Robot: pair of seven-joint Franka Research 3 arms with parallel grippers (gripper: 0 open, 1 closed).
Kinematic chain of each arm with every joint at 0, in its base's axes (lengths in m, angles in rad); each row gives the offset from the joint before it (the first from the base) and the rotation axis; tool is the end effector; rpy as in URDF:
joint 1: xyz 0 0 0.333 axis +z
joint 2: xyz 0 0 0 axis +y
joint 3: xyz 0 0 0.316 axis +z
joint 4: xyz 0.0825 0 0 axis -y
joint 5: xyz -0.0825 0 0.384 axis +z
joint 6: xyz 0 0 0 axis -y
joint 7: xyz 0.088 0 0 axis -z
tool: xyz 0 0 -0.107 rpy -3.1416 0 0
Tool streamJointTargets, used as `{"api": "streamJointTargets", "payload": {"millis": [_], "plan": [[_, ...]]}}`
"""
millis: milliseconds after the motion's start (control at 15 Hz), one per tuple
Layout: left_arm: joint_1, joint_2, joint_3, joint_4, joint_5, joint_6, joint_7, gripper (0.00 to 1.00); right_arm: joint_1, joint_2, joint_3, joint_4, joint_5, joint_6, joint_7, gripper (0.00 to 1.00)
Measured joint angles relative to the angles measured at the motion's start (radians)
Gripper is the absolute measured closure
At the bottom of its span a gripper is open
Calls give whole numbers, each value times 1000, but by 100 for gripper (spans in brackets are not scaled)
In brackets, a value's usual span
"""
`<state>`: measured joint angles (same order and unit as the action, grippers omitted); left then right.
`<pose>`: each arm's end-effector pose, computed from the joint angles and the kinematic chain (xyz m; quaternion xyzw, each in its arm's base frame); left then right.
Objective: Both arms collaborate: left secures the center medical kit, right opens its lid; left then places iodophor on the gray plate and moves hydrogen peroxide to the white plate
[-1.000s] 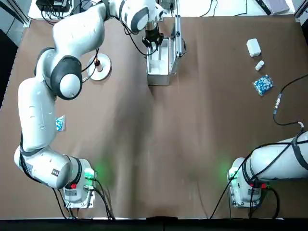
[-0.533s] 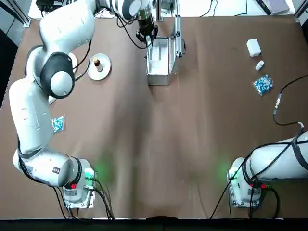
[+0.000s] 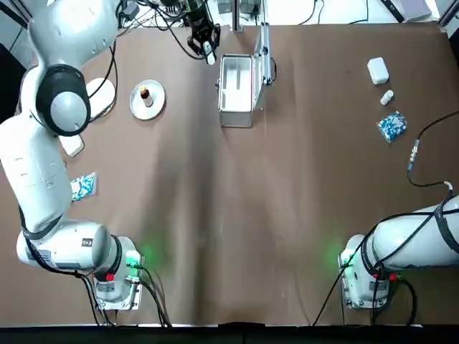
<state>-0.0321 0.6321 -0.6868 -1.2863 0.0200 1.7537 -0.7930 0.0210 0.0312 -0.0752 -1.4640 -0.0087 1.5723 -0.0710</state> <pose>0.5996 -0.3698 0.4396 0.9799 0.0801 -0.1350 0.1230 0.5641 -0.0308 0.6577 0.9992 0.0083 0.0382 0.0079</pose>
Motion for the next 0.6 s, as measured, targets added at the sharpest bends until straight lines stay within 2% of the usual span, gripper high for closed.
{"api": "streamJointTargets", "payload": {"millis": [333, 600], "plan": [[103, 7, -1, -9, -122, -67, 68, 68, 0, 0, 0, 0, 0, 0, 0, 1], [196, 7, -6, -7, -177, -143, 90, 68, 0, 0, 0, 0, 0, 0, 0, 1]]}}
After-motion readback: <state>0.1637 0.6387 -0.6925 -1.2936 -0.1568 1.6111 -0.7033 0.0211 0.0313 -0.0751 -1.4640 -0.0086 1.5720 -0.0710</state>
